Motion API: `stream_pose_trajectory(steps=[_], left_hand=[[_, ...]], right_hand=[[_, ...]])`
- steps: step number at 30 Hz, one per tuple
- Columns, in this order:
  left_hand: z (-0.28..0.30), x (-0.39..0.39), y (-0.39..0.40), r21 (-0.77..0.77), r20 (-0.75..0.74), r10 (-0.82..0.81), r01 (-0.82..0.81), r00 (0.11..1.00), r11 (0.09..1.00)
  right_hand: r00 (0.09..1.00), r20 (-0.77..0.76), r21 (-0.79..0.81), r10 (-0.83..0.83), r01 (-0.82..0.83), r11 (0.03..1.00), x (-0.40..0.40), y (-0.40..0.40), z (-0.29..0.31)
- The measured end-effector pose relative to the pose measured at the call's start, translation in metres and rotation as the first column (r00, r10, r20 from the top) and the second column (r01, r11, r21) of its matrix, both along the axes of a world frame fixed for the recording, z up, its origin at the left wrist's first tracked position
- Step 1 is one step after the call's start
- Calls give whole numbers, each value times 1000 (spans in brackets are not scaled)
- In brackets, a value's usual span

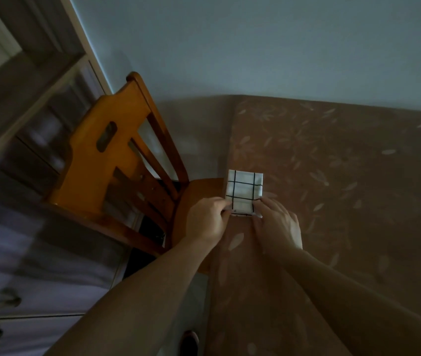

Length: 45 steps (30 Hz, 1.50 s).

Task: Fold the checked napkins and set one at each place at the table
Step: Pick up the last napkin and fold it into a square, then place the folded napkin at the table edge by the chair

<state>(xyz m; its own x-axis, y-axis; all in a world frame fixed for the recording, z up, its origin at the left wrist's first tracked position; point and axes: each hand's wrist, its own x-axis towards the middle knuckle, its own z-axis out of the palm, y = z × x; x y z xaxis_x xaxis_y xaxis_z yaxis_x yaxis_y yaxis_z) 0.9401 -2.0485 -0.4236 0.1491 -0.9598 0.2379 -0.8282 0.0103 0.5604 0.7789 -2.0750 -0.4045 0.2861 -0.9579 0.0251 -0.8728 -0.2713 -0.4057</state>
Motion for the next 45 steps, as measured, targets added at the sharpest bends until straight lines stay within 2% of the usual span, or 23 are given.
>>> stream_pose_trajectory(steps=[5, 16, 28, 33, 39, 42, 45], left_hand=[[-4, -6, 4, -9, 19, 10, -10, 1000, 1000], [-4, -5, 4, -12, -36, 53, -53, 998, 999], [0, -3, 2, 14, -41, 39, -39, 998, 999], [46, -1, 18, 60, 90, 29, -35, 996, 998], [134, -29, 82, 307, 232, 15, -87, 973, 948], [160, -49, 119, 325, 290, 33, -131, 956, 937], [175, -74, 155, 293, 288, 38, -125, 957, 948]], right_hand=[[1000, 8, 6, 5, -5, 1000, -10, 2, 1], [999, 50, -2, -2, 2, 1000, -5, -4, -5], [1000, -21, 61, -20, 21, 998, -5, -5, 7], [999, -45, 36, -10, 12, 999, -34, 7, 56], [989, -142, 11, -42, 44, 999, -89, 48, 132], [984, -165, 5, -70, 72, 997, -118, 86, 152], [978, -184, 22, -93, 99, 995, -154, 132, 166]])
